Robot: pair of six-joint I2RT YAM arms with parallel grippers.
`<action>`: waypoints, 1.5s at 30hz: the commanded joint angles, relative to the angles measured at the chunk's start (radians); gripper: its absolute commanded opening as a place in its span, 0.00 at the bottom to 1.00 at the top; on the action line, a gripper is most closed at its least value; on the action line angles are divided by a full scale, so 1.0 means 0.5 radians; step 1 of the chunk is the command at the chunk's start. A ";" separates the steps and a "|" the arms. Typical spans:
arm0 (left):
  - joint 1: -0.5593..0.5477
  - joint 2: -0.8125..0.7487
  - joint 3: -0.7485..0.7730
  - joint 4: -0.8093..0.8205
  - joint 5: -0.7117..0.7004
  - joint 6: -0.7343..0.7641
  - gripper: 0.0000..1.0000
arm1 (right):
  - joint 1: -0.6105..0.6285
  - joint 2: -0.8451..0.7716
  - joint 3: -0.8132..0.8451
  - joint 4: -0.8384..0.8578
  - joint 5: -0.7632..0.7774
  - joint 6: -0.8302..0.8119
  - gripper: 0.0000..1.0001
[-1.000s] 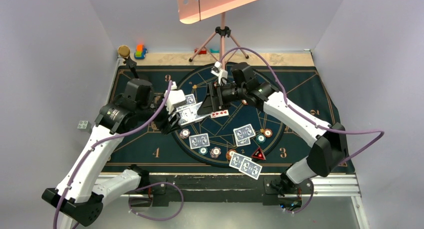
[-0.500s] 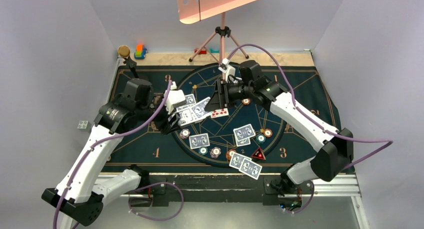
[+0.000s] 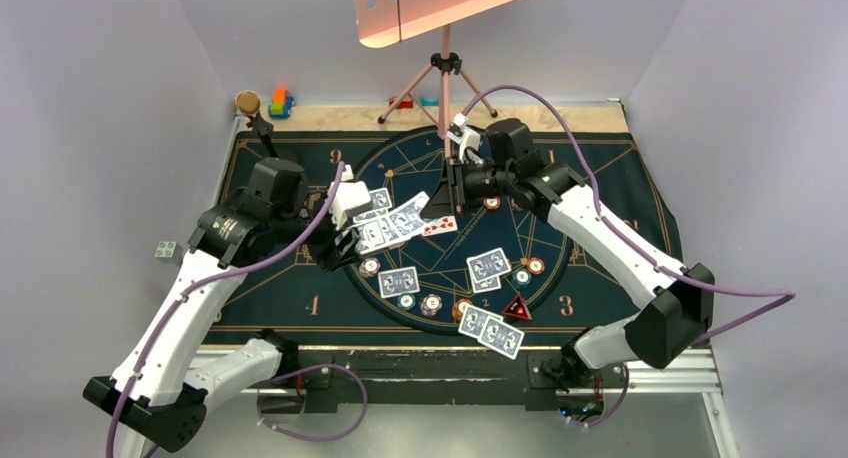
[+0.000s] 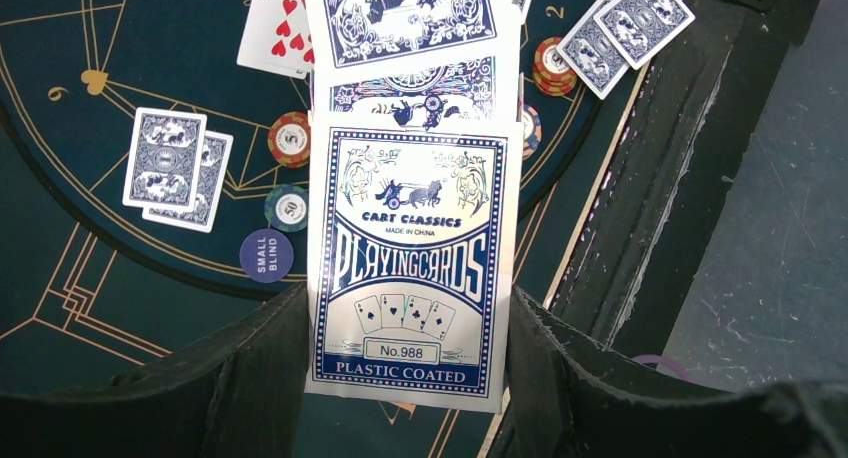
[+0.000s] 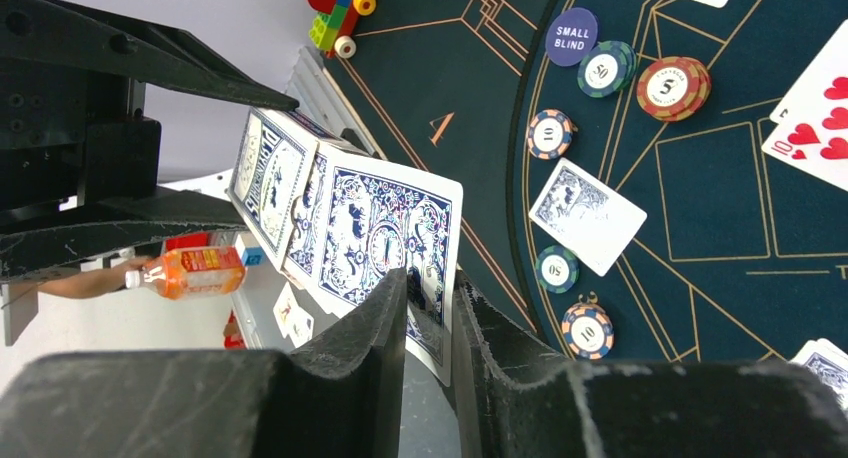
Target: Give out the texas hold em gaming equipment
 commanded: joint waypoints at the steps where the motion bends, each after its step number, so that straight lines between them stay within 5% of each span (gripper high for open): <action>1: 0.014 -0.034 0.088 0.083 0.058 -0.001 0.00 | -0.034 -0.091 0.097 -0.063 0.048 -0.070 0.24; 12: 0.014 -0.033 0.090 0.067 0.057 0.003 0.00 | -0.035 -0.078 0.224 -0.189 0.156 -0.181 0.27; 20: 0.014 -0.041 0.077 0.063 0.045 0.014 0.00 | -0.042 -0.101 0.376 -0.303 0.281 -0.221 0.00; 29: 0.015 -0.051 0.054 0.052 0.020 0.035 0.00 | -0.146 -0.117 0.632 -0.562 0.489 -0.359 0.00; 37: 0.015 -0.070 0.033 0.036 0.017 0.049 0.00 | -0.131 0.102 0.593 -0.785 1.259 -0.503 0.00; 45: 0.011 -0.081 0.063 -0.027 0.033 0.055 0.00 | 0.266 0.738 0.815 -1.146 2.683 -0.385 0.00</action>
